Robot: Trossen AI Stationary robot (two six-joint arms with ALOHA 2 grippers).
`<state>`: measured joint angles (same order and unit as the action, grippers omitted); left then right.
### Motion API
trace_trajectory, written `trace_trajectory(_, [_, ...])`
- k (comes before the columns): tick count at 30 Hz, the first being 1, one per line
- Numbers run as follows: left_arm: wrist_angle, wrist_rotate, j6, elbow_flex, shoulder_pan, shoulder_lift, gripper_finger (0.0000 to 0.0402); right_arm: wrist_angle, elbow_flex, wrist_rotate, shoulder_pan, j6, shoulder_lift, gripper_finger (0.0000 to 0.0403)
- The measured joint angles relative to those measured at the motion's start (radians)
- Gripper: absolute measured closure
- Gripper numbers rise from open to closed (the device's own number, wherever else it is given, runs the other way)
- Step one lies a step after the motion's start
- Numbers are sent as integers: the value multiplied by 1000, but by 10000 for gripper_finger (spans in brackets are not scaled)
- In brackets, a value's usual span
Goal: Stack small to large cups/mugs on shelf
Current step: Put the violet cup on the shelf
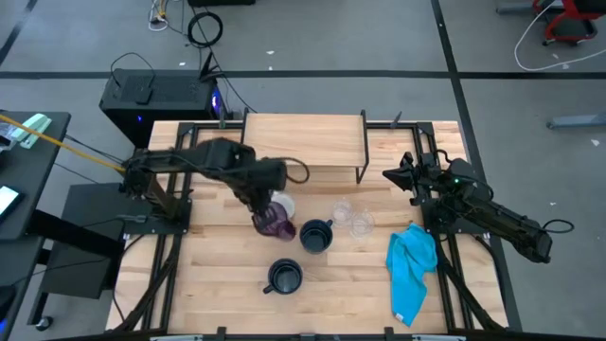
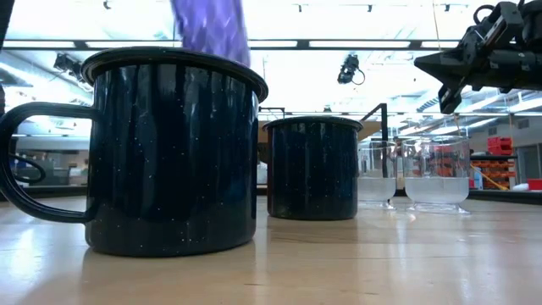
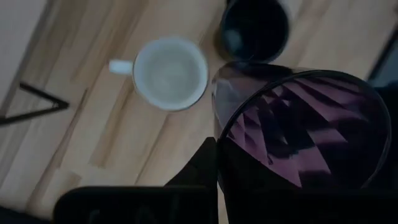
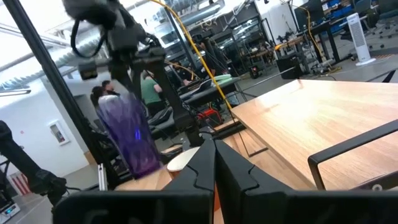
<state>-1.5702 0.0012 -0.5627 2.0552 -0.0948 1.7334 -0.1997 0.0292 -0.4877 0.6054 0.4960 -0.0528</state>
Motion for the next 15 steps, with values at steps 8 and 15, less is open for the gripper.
trace_trajectory(8, [0, 2, 67, 106, 81, -9, 392, 4, 0, 0, 0, -1, 0, 390])
trace_trajectory(15, [-1, -19, 125, 118, 198, -10, 392, 5, 0, 0, 0, 7, 0, 393])
